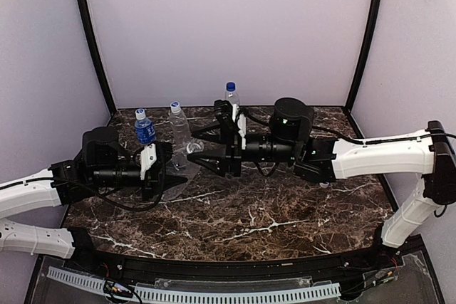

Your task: Unscrew the bottle caps

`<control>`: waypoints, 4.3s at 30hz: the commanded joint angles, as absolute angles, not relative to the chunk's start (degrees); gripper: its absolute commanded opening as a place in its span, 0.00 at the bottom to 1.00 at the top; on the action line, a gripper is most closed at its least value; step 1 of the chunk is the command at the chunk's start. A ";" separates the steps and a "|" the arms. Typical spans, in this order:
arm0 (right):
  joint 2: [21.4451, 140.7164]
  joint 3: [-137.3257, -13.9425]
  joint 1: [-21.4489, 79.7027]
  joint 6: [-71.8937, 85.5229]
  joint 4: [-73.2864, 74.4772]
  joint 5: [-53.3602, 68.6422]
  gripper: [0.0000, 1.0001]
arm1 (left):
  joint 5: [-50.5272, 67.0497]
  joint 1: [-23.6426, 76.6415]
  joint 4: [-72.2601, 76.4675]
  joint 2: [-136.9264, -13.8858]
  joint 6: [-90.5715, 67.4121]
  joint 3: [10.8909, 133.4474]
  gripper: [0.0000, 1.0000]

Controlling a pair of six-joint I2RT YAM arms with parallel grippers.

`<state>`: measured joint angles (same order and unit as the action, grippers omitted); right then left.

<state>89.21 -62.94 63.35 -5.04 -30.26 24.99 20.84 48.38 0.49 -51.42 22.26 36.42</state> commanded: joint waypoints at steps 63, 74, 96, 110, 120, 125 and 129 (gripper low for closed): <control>81.95 -54.45 19.60 4.83 -1.01 -15.30 0.00 | 15.51 45.27 1.93 -46.52 22.62 32.52 0.99; 81.04 -55.19 19.57 4.16 1.80 -15.50 0.57 | 15.73 45.26 1.95 -46.69 22.78 32.36 0.99; 76.26 -64.63 19.60 0.82 8.33 -9.10 0.99 | 2.69 36.48 4.57 -44.95 11.34 30.67 0.99; 69.56 -64.30 20.17 4.18 -2.68 19.90 0.98 | 5.83 11.48 -4.80 -48.81 1.81 33.84 0.99; 68.84 -63.45 20.74 0.88 -0.48 21.55 0.99 | 21.44 2.26 7.15 -67.20 12.09 42.81 0.99; 68.78 -63.13 20.82 0.44 -0.22 21.14 0.99 | 24.62 2.27 9.26 -71.73 7.74 46.80 0.97; 69.27 -63.05 20.92 0.37 1.23 20.72 0.99 | 25.74 2.28 9.77 -74.51 8.60 48.07 0.92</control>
<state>69.71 -63.72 20.40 0.97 0.40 20.78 22.20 2.46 8.29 -72.75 8.67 46.22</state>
